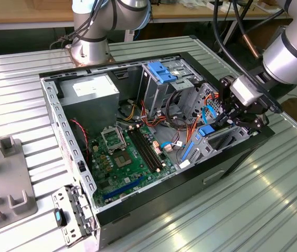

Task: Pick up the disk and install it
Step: 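Insert the first disk wire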

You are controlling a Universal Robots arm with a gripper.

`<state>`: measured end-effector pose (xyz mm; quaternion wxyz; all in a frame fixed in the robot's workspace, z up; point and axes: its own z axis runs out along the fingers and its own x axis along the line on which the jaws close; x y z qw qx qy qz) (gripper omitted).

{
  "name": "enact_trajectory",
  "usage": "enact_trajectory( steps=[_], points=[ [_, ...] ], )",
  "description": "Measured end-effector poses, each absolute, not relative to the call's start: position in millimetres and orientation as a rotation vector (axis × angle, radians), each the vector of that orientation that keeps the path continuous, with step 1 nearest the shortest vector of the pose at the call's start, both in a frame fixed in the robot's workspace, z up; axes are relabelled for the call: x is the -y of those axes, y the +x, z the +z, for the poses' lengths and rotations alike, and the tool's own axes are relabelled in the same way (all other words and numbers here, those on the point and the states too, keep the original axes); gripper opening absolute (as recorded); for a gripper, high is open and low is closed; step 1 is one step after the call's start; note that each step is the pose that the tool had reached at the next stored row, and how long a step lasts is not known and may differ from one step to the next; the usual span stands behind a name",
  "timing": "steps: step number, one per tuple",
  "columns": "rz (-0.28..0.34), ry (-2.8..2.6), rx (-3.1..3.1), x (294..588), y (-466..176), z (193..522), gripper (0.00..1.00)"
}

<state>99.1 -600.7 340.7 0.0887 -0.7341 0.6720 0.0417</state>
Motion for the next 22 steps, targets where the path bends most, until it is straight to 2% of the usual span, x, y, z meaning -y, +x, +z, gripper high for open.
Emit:
enact_trajectory(
  steps=[1, 2, 3, 4, 5, 14, 22],
  points=[
    [0.124, -2.184, -2.0, 600.7, 99.0, 340.7, 0.23],
    [0.124, -2.184, -2.0, 600.7, 99.0, 340.7, 0.35],
    [0.124, -2.184, -2.0, 600.8, 99.0, 340.7, 0.41],
    [0.124, -2.185, -2.0, 600.7, 99.0, 340.7, 0.41],
    [0.124, -2.184, -2.0, 600.8, 99.0, 340.7, 0.47],
    [0.126, -2.184, -2.0, 589.5, 103.3, 341.7, 0.47],
    [0.126, -2.185, -1.999, 583.5, 106.9, 359.9, 0.47]
  ],
)
